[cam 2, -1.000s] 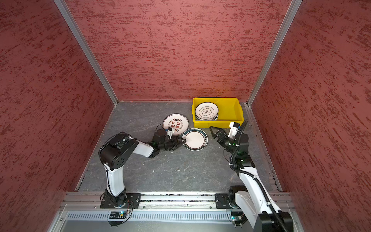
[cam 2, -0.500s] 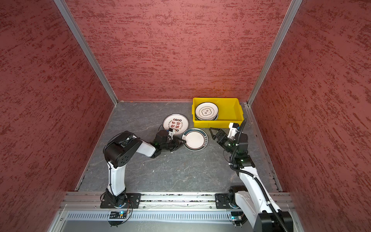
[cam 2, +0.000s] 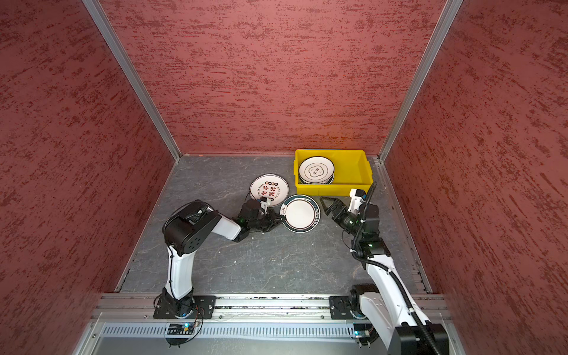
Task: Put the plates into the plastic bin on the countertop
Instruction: 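Grasp the green-and-red rimmed plate edge with the left gripper and tilt it up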
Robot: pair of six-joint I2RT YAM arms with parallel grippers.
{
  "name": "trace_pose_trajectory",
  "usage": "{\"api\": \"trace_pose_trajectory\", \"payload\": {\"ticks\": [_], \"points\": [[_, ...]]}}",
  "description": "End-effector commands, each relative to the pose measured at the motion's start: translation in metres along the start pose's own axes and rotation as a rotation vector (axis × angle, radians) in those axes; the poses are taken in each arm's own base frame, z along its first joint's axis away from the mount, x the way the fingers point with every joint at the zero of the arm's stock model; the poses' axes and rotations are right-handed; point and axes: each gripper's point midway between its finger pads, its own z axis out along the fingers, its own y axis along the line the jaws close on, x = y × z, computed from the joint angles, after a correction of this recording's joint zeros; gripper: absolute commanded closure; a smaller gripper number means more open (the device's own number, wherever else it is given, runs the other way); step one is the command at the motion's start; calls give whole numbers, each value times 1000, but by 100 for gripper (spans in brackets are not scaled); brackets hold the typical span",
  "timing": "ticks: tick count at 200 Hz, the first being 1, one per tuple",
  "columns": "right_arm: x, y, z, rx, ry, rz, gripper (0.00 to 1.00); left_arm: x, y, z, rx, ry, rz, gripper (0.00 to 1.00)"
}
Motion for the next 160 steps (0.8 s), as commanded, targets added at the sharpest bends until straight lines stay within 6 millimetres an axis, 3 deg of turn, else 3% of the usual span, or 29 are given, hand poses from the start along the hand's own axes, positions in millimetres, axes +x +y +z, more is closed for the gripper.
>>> {"api": "trace_pose_trajectory", "payload": {"ticks": [1,160], "points": [[3,-3,-3,6,4,-10,1,6,5,2,-8,14,9,96],[5,-10,-2,14,0,-9,1,6,-17,-16,35,-9,29,100]]}}
